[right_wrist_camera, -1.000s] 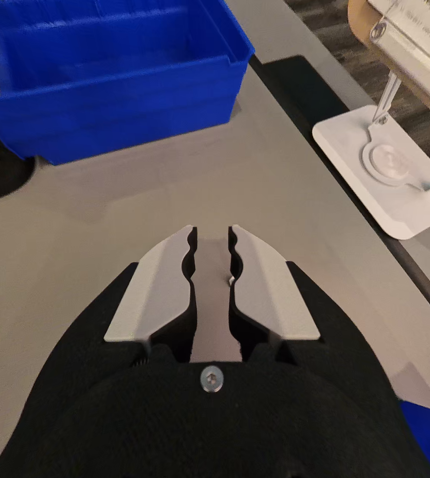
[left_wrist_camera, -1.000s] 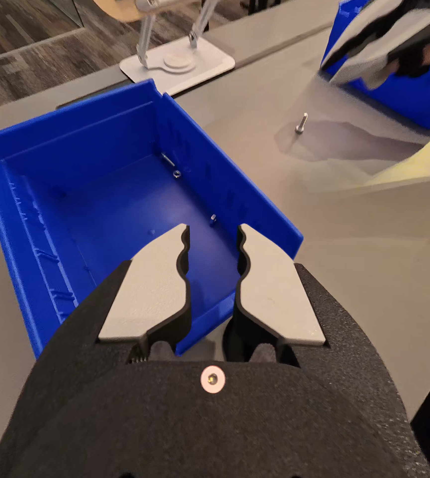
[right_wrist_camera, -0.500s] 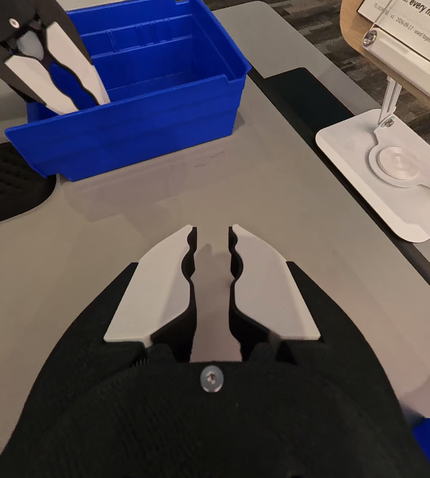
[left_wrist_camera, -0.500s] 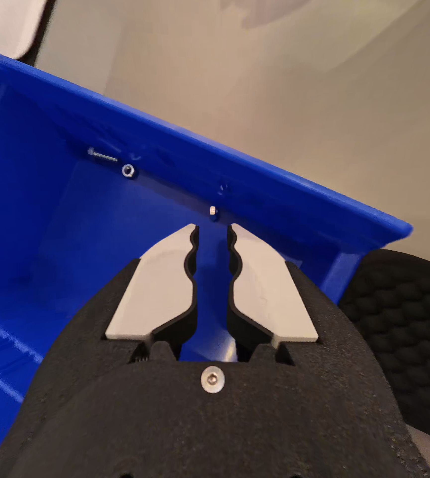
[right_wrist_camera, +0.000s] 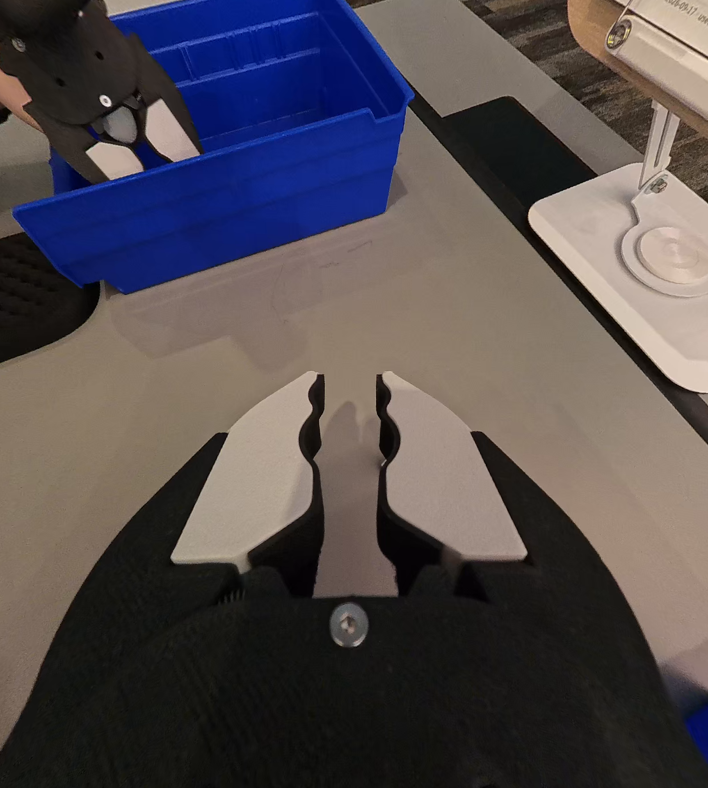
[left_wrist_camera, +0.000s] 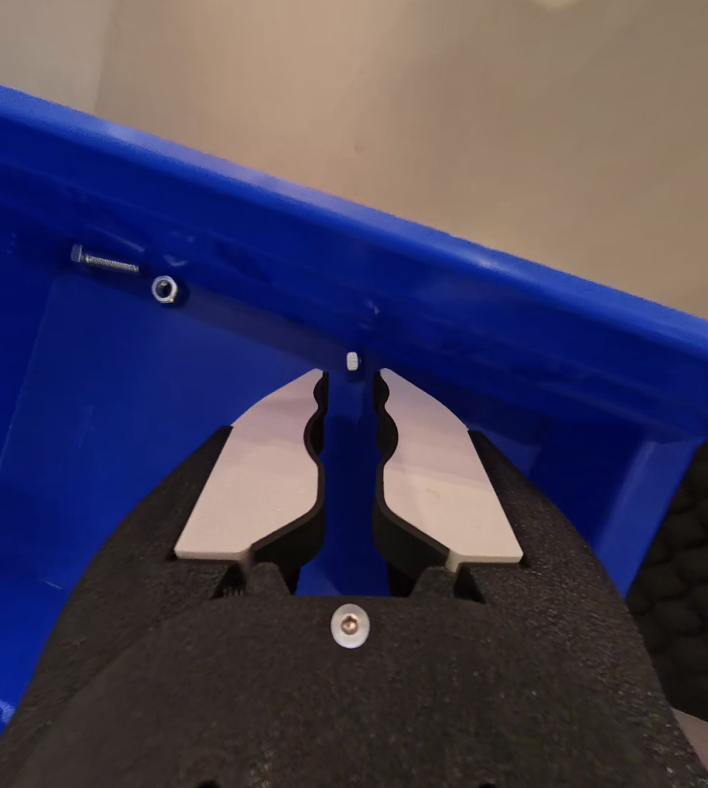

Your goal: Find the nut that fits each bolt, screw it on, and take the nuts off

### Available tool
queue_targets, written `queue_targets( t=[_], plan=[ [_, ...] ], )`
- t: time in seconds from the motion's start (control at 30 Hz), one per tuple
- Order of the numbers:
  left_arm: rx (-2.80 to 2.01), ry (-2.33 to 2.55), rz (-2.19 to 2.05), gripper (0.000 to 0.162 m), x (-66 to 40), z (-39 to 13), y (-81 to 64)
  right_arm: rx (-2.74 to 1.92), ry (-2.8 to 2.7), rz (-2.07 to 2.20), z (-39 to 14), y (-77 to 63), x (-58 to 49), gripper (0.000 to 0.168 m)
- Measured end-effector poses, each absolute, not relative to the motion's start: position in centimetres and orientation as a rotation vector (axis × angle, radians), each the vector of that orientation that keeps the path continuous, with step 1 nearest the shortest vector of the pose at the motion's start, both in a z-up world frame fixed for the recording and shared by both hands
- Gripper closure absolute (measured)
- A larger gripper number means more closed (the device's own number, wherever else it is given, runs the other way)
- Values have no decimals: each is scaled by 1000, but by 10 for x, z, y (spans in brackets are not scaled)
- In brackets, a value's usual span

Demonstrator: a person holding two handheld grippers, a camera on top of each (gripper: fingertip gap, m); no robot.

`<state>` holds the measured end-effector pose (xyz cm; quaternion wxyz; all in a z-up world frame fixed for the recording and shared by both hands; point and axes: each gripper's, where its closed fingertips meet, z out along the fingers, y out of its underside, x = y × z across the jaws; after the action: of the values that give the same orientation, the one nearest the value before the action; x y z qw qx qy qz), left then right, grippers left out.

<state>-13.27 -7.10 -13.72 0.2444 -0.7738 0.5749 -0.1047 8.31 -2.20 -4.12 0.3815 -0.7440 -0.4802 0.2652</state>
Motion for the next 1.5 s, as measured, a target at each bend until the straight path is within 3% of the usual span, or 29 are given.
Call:
queue_targets(
  t=[0.2, 0.3, 0.5, 0.7, 0.87, 1.03, 1.23, 1.5],
  plan=[
    [-2136, 1580, -325, 144, -130, -146, -70, -1901, -1235, 677, -42, -21, 83, 144],
    [-2158, 1593, -336, 156, -127, -150, -71, -1903, -1243, 678, -43, -22, 83, 144],
    [-2213, 1486, -217, 156, -144, -142, -57, -1886, -1261, 671, -42, -23, 83, 145],
    [-2134, 1075, -489, 157, -130, -47, -60, -1789, -1285, 630, -20, -28, 78, 145],
    [-2045, 1221, -592, 157, -50, 11, -107, -1766, -1212, 620, 9, -23, 96, 145],
    [-2081, 1364, -629, 157, 53, -31, -124, -1714, -1110, 558, 56, -27, 140, 146],
    [-2318, 1356, -1031, 157, 135, -110, -122, -1743, -1045, 436, 88, -40, 216, 146],
    [-2444, 1309, -1049, 157, 155, -134, -102, -1764, -868, 527, 100, -32, 272, 146]
  ],
)
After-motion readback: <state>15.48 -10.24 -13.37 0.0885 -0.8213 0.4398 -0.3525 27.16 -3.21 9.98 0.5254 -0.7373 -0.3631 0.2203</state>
